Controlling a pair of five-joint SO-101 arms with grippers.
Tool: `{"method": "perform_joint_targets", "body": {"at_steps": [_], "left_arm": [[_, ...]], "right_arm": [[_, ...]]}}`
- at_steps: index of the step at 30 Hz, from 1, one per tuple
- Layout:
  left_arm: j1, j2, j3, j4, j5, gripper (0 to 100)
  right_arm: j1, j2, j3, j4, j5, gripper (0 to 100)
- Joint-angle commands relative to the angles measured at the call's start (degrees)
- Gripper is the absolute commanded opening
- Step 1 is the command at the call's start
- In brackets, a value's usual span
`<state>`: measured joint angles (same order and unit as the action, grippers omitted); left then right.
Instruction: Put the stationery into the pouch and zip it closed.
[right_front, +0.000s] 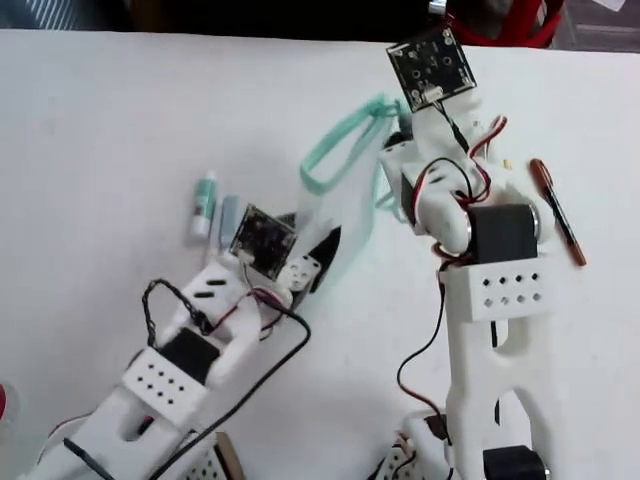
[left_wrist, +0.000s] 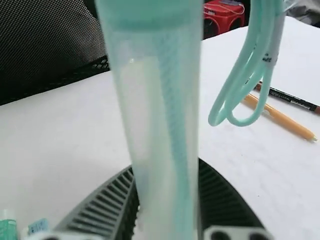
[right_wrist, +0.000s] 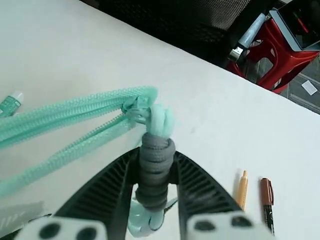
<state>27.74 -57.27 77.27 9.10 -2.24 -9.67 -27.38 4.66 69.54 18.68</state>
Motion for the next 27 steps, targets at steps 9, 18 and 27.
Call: {"method": "perform_joint_targets", "body": {"at_steps": [9,18,27], "left_arm": [[0.75,-2.33,4.31,-7.65,0.18,14],[0.66,-2.77,5.45,-8.00,0.00,14],[0.22,-2.51,5.63,-8.09,0.00,14]], "right_arm": [[0.75,-13.32,-1.85,6.20,-0.44,26.2],[23.25,-7.69,-6.42,7.87,-0.26,25.5],[33.36,26.24,-7.21,1.89,15.38,25.4]]}}
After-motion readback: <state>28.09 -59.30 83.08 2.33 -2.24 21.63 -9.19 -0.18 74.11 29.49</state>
